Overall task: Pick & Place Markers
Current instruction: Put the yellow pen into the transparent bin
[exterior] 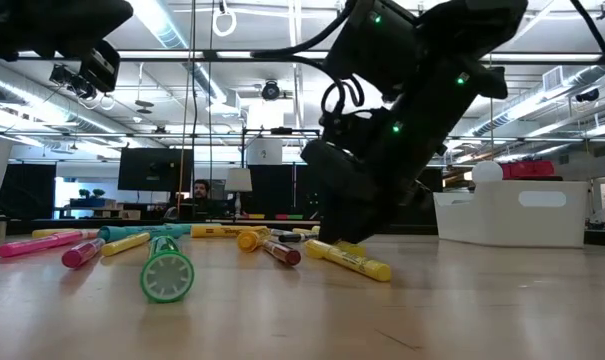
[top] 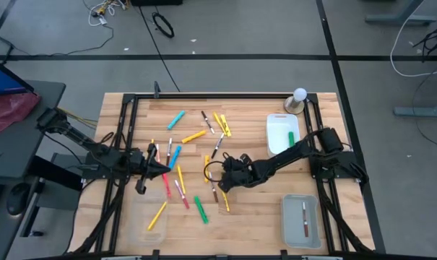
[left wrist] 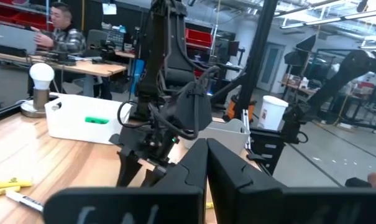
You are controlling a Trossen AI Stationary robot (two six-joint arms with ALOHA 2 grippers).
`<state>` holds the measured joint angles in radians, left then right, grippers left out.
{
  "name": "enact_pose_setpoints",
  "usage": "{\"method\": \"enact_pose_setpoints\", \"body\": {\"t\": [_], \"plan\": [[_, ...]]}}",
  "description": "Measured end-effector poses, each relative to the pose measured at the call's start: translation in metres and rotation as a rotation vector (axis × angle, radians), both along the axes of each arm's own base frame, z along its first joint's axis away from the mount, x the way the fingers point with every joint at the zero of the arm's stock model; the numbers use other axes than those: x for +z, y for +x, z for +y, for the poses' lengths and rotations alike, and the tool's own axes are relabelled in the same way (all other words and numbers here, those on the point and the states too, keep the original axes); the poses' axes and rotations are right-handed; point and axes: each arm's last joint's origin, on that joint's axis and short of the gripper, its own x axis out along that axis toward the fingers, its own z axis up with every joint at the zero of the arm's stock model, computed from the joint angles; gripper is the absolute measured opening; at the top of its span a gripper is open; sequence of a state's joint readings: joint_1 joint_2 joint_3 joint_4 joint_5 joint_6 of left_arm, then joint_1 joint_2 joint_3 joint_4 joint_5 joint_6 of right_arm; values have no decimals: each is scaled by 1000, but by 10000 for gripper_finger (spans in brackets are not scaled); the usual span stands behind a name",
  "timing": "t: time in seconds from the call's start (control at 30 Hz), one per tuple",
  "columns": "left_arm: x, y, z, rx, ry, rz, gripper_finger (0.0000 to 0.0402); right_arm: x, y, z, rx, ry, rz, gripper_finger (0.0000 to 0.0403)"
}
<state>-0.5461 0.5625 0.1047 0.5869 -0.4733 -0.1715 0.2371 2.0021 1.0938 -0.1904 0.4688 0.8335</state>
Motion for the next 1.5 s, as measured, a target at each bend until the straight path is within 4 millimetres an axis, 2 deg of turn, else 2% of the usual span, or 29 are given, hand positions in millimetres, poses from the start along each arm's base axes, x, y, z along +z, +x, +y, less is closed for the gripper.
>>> {"method": "enact_pose_setpoints", "body": {"t": [0.2, 0.37, 0.43, 0.5, 0.57, 0.63, 0.77, 0.87, 1.0, 1.1, 1.23, 1.37, 1.5], "plan": [[0, 0, 0, 4, 0, 1, 14, 0, -4, -3, -24, -4, 37, 129], [0, 0, 0, 4, 0, 2, 14, 0, -5, -5, -25, -38, 46, 50], [0, 0, 0, 4, 0, 1, 14, 4, -5, -5, 0, -51, 47, 21], [0, 0, 0, 5, -2, -3, 14, 11, -8, -7, 23, -72, 53, 13], [2, 0, 0, 6, 4, -17, 14, 27, -10, -8, 25, -109, 17, 21], [4, 0, 0, 6, 22, -36, 14, 51, -7, -9, 32, -145, -77, 27], [6, 0, -4, -12, 53, -72, 14, 89, -5, -2, 138, -224, -236, 15], [5, 2, -9, -25, 65, -78, 14, 118, 2, 11, 235, -285, -444, 10], [2, 11, -14, -30, 44, -65, 18, 146, 13, 27, 417, -333, -747, 10], [7, 23, -23, -48, 86, -44, 47, 158, 16, 35, 508, -343, -949, 10], [19, 45, -37, -23, 159, -23, 116, 167, 17, 36, 527, -344, -1126, 10], [36, 69, -48, 36, 175, -23, 191, 169, 18, 36, 513, -384, -1211, 10], [46, 94, -53, 77, 185, -18, 241, 170, 18, 37, 505, -409, -1253, 10]]}}
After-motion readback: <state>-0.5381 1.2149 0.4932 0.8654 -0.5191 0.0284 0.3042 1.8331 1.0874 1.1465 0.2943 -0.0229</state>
